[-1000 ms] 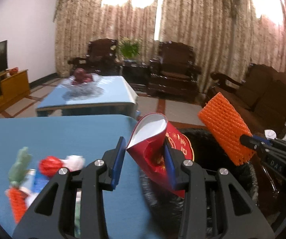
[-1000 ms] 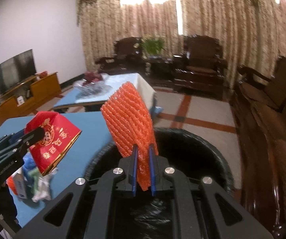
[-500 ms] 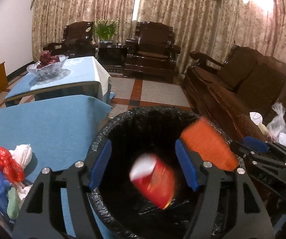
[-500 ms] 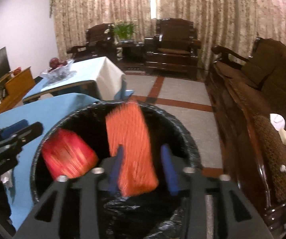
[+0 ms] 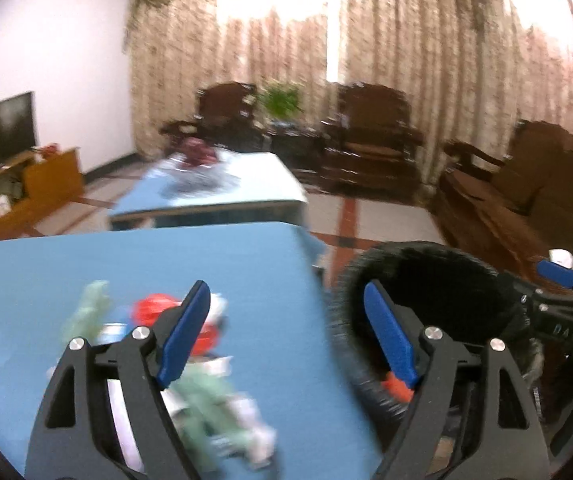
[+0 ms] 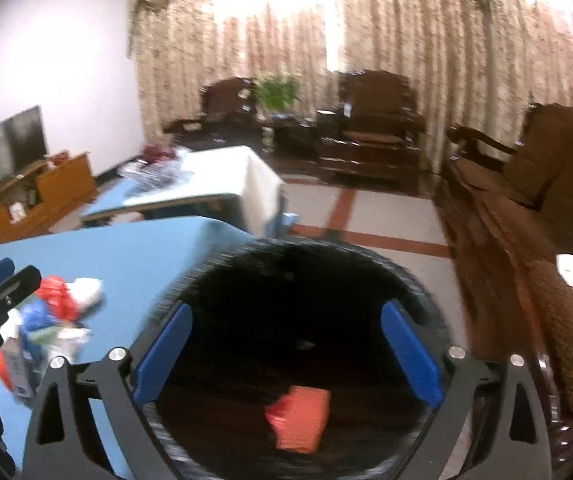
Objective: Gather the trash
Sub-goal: 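Carry both items over the wastebasket and open both grippers to drop them, then grasp the orange foam net with the left gripper while the right grasps the white box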
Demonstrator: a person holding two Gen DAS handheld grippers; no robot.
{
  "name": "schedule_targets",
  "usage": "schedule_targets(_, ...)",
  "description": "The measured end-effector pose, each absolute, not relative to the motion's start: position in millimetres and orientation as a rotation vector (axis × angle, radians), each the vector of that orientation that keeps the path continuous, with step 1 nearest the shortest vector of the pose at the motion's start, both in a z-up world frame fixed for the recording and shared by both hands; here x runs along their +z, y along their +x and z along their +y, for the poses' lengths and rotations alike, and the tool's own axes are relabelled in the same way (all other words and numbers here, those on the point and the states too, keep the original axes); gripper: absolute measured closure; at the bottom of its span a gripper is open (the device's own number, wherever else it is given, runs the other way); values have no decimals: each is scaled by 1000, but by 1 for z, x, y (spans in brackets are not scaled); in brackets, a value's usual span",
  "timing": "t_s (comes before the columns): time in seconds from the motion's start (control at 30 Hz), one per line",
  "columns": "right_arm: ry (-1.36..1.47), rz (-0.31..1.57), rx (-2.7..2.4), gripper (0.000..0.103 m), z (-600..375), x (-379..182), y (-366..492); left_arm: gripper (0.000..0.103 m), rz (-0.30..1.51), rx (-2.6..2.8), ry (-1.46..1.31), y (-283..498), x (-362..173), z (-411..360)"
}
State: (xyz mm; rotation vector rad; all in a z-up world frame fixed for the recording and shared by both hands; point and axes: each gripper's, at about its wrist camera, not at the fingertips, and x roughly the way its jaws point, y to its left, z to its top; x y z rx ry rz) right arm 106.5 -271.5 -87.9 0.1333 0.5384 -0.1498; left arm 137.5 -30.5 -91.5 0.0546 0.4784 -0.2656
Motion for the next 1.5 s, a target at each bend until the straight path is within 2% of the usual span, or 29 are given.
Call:
schedule_targets(0.2, 128, 513, 3, 9, -199, -84, 105, 26, 475, -97, 44, 108, -82, 51)
schedule_targets(0.4, 117, 536, 141, 10, -133, -91, 106, 26, 532, 55, 49, 94, -95, 116)
schedule_targets(0.9, 20, 681, 347, 27, -17, -138, 120, 26, 562, 148, 17, 83, -106, 184)
schedule_targets(1.03, 18, 724, 377, 39, -8, -148, 128, 26, 570, 150, 3, 88, -109, 191)
schedule_targets(1.13, 33, 756, 411, 60, -5, -154, 131, 26, 572, 150, 2, 85, -114, 190)
schedule_targets(1.5, 27, 733, 429, 67, -34, -138, 110, 26, 620, 66, -14, 94, -127, 165)
